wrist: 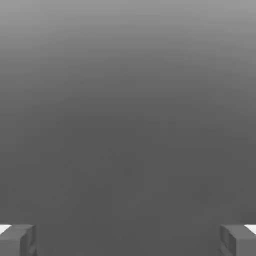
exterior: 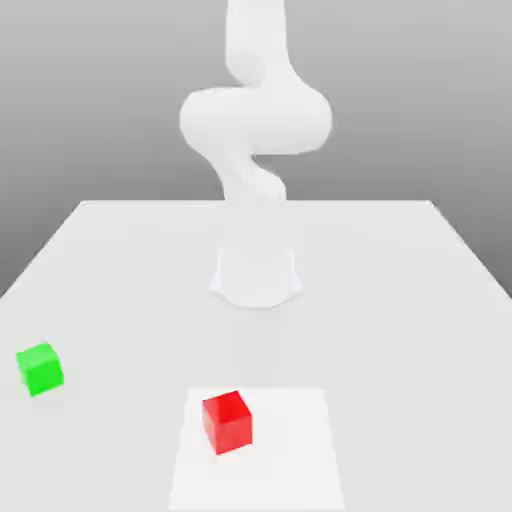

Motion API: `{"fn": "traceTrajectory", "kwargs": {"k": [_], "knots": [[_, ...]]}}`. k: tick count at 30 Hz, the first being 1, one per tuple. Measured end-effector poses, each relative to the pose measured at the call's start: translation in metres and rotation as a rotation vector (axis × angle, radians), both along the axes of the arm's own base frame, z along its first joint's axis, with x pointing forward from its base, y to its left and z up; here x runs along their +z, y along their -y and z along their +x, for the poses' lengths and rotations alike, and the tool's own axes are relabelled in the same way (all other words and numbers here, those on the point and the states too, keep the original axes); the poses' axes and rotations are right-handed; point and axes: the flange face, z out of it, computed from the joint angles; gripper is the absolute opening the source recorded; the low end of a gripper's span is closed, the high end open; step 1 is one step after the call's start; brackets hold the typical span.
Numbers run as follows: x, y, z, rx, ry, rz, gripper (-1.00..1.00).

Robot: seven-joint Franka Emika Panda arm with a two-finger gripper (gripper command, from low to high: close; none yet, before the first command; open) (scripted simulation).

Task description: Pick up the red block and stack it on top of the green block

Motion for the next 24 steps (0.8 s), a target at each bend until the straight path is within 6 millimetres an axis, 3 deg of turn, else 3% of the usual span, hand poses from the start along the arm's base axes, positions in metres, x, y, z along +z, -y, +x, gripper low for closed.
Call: {"fn": "traceTrajectory", "kwargs": {"k": [5,10,14,19,24], "knots": [[-0.12,0.009,0.053,0.06,-0.196,-0.106,0.0],[-0.238,0.024,0.07,0.142,-0.382,-0.155,0.0],[-0.328,0.034,0.06,0.225,-0.523,-0.159,0.0],[-0.429,0.038,0.024,0.346,-0.678,-0.12,0.0],[-0.487,0.037,0.015,0.376,-0.71,-0.104,0.0]]}}
